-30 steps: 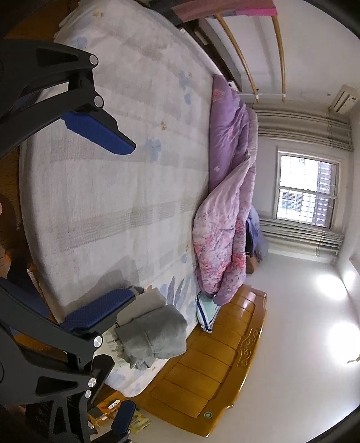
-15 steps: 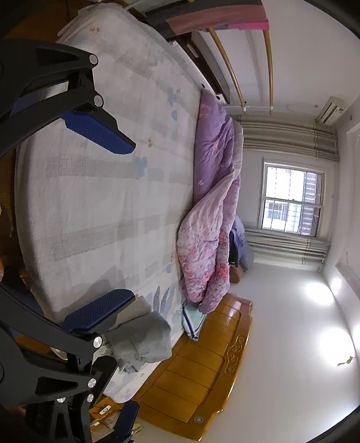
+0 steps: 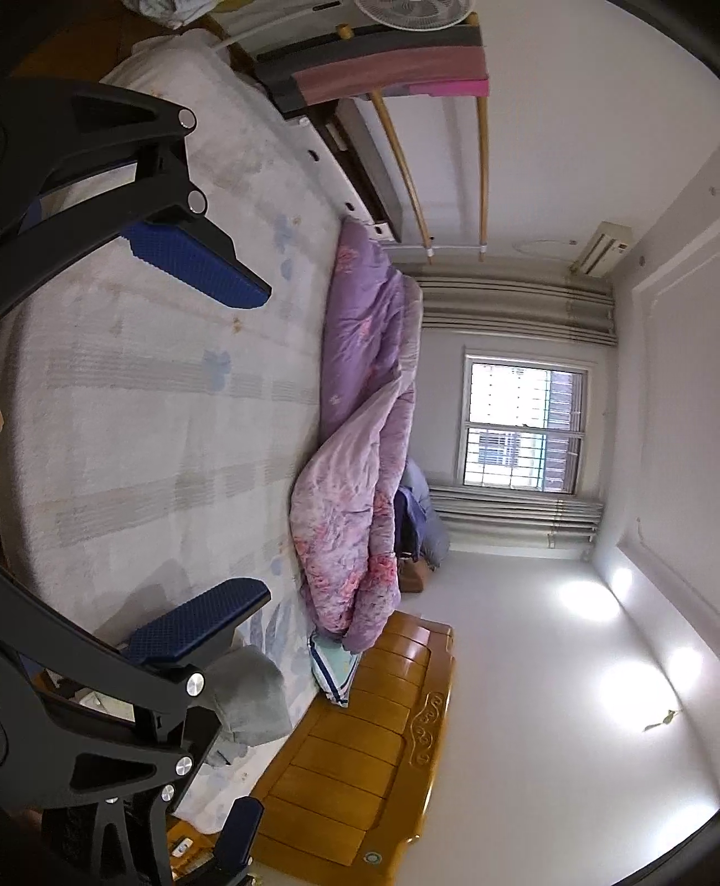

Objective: Fold large clothes

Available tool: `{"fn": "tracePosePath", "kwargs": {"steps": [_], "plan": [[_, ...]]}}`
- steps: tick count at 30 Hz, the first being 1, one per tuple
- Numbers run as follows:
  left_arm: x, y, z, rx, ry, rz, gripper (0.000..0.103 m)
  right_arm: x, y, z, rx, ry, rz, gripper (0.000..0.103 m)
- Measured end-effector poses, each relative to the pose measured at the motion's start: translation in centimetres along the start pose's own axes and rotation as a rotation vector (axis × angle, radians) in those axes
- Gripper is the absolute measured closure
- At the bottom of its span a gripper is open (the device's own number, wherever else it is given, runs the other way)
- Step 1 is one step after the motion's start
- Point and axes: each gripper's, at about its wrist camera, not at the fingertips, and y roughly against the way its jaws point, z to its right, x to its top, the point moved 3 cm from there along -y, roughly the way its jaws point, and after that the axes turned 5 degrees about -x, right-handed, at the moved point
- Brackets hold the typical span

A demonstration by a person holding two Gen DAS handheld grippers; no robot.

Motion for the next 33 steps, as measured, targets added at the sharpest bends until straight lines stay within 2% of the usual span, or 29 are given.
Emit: {"fn": "tracePosePath", "kwargs": {"steps": [5,13,33], "plan": [[0.2,0.1,1.2,0.029,-0.054,0.023,0.005,-0.1,0.0,0.6,-0.012,-0.012,0.016,0.008],[0.0,-0.7,2.1,0.023,-0.083,0.009,0.005,-0.3,-0.2,1.4,-0.039,-0.026,0.025,0.008],[-0.6,-2.8,3.1,-0.004,-0.087,-0.03,0.005,-0.7,-1.0,2.5,-0.054,-0.055,-0.008,0.008]]}}
